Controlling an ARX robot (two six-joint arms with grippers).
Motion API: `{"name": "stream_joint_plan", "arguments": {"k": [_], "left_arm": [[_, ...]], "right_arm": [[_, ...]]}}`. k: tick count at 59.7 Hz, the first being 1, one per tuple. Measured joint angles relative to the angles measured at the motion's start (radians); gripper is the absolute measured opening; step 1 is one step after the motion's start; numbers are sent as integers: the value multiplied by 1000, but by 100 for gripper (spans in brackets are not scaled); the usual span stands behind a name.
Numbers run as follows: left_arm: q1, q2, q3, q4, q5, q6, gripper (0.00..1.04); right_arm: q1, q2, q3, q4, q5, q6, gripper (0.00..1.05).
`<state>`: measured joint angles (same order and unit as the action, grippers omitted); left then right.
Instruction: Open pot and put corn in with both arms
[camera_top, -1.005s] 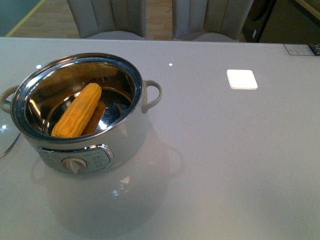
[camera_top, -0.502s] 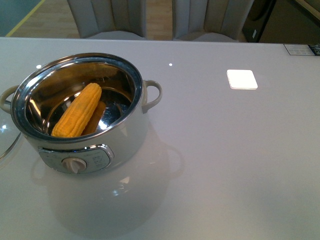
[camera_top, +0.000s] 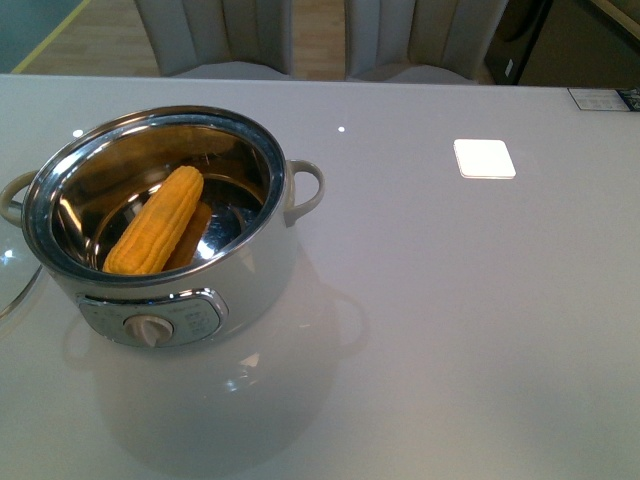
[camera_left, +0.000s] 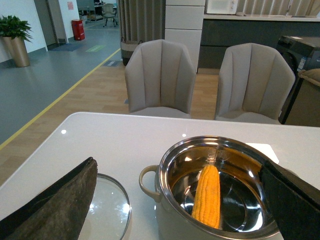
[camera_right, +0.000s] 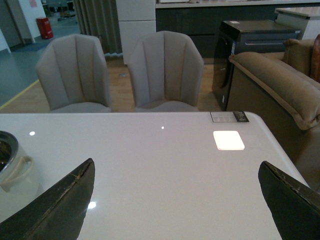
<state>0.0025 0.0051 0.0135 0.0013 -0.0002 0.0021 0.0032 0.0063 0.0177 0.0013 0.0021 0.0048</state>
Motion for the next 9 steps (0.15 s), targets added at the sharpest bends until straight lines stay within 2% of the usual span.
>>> {"name": "stream_joint_plan", "arguments": {"k": [9], "left_arm": [[0, 0, 0, 0, 0, 0, 98]], "right_arm": [[0, 0, 0, 0, 0, 0, 96]]}}
